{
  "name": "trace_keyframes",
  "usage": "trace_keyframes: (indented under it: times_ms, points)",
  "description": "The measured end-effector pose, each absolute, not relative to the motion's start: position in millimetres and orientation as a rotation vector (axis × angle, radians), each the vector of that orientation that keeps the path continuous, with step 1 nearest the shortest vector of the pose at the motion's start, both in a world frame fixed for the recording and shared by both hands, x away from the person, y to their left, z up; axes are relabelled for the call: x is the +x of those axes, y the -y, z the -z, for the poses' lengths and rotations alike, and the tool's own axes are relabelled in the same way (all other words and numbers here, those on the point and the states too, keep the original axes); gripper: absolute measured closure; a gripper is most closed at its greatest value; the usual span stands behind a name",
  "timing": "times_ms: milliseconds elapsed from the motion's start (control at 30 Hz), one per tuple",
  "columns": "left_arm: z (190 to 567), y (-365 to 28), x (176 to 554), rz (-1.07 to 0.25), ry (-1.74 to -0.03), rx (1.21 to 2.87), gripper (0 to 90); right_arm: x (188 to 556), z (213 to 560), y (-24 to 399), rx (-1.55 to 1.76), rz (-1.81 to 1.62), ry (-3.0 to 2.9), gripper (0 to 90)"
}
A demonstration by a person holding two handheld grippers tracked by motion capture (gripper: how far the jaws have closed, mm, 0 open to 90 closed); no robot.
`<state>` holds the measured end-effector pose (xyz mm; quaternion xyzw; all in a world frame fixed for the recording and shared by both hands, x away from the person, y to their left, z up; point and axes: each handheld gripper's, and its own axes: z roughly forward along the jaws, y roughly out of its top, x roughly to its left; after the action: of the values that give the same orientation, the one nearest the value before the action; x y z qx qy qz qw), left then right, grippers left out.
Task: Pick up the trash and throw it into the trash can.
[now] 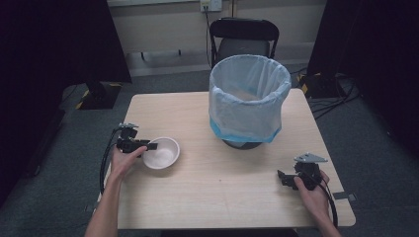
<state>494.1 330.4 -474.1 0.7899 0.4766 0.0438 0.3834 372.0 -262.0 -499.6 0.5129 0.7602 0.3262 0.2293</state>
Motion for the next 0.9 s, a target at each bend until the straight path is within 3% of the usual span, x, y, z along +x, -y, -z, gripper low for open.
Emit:
trace_keyframes:
  times_ms: [167,200,267,433,900]
  points:
    - [478,-324,495,-0.093,-1.213,2.061,61.5,372,500,262,1.412,-0.898,-2.092,10.8]
    - [480,-325,495,-0.078,-1.209,2.054,70.9,372,500,262,1.410,-0.898,-2.091,10.8]
    - [477,-325,494,-0.066,-1.194,2.029,77.5,372,500,262,1.411,-0.898,-2.092,10.8]
    - [465,-324,490,-0.088,-1.146,1.963,82.9,372,500,262,1.411,-0.898,-2.092,10.8]
    - [430,-312,470,-0.209,-1.053,1.841,83.2,372,500,262,1.412,-0.898,-2.092,10.8]
